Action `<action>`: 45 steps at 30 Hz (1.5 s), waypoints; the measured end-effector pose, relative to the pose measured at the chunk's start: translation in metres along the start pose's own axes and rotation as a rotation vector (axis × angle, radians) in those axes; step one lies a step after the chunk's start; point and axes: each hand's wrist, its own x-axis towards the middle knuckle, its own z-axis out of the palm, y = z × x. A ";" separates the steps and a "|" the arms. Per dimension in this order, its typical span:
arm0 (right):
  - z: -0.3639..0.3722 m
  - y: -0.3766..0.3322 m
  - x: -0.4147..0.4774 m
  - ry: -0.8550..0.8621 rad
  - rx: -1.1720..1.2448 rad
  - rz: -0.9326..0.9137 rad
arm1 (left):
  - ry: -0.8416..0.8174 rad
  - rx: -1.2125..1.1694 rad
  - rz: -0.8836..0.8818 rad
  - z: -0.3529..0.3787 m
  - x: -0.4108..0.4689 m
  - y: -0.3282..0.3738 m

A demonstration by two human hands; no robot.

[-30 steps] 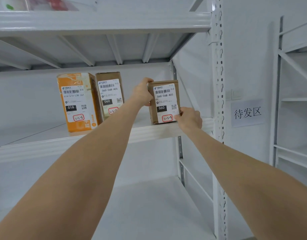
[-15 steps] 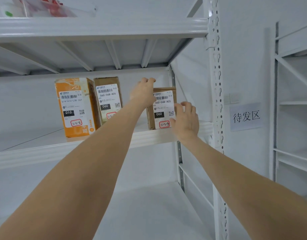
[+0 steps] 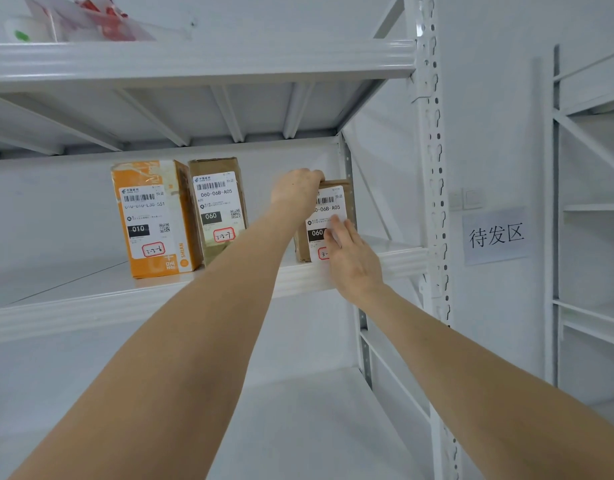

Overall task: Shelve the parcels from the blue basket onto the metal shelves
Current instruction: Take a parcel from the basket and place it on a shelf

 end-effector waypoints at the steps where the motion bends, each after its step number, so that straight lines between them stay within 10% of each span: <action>1: 0.002 0.000 0.002 -0.002 -0.013 -0.008 | -0.005 -0.001 -0.002 0.000 0.001 0.000; 45: -0.025 -0.007 -0.030 -0.029 -0.082 0.169 | -0.054 -0.139 0.037 0.018 -0.045 0.016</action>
